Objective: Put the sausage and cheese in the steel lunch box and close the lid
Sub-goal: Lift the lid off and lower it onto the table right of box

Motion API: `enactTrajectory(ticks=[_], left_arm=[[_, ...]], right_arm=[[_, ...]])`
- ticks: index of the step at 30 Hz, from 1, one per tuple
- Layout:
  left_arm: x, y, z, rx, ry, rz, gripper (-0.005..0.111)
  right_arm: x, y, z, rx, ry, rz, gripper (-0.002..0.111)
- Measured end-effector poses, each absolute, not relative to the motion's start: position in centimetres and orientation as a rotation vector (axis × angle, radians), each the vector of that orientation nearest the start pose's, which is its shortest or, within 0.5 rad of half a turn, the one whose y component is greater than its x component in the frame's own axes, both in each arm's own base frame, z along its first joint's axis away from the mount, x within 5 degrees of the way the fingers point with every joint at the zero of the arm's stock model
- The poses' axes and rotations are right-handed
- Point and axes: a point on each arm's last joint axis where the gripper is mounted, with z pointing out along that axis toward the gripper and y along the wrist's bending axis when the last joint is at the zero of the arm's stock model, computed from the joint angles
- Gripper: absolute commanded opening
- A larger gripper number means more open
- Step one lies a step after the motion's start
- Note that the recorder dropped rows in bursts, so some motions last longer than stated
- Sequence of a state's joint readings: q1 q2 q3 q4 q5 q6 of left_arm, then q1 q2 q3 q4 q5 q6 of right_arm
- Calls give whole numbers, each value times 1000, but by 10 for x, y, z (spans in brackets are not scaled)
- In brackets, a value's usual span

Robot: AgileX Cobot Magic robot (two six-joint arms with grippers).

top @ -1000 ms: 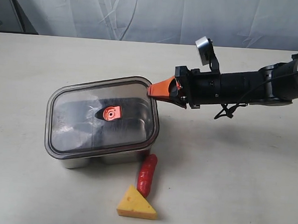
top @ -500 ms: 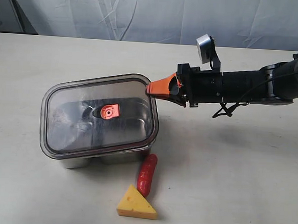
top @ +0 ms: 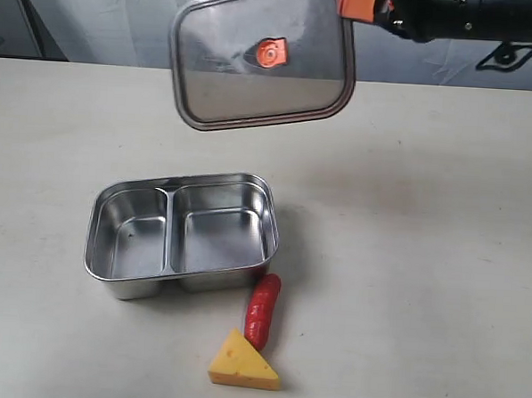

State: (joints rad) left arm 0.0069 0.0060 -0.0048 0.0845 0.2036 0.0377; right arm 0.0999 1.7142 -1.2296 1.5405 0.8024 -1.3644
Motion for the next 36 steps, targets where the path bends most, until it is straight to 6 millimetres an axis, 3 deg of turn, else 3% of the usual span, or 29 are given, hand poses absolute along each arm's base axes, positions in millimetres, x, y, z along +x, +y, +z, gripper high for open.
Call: enactTrajectory(ticks=[9, 15, 20, 25, 29, 31, 36], left_arm=[[56, 2, 196, 83, 1687, 110, 0], [56, 2, 196, 83, 1687, 110, 0], [56, 2, 196, 83, 1687, 110, 0], [56, 2, 196, 83, 1687, 110, 0], [56, 2, 196, 83, 1687, 110, 0], [56, 2, 196, 83, 1687, 110, 0], [56, 2, 196, 83, 1687, 110, 0]], right_arm=[[344, 80, 338, -663, 1885, 436, -1], [340, 69, 331, -887, 1928, 126, -1], [333, 76, 313, -1052, 1973, -3, -1], [314, 106, 288, -1170, 2009, -18, -1], [291, 130, 266, -1193, 2074, 74, -1], [270, 134, 231, -1294, 2235, 151, -1], [236, 146, 200, -1426, 2334, 230, -1]])
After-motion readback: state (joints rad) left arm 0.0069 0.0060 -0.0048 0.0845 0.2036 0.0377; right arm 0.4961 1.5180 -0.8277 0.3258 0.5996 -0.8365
